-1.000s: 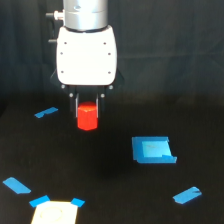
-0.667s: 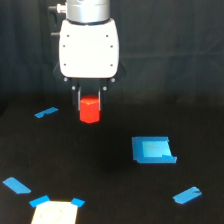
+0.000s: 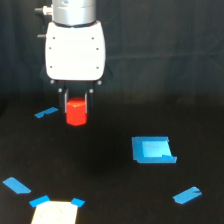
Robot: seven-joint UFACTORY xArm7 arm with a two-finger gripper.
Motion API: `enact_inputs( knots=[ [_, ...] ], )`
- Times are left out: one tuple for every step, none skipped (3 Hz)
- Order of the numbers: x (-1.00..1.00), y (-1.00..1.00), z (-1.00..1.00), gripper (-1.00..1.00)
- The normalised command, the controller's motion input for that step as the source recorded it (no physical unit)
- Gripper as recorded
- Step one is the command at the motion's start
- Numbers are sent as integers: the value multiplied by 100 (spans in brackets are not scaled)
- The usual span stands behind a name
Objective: Pick up the red object from the table
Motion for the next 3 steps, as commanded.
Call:
enact_inputs(
  knots=[
    [-60,-28,90,-71],
    [15,43,100,-100],
    [48,67,30,-97]
  ],
)
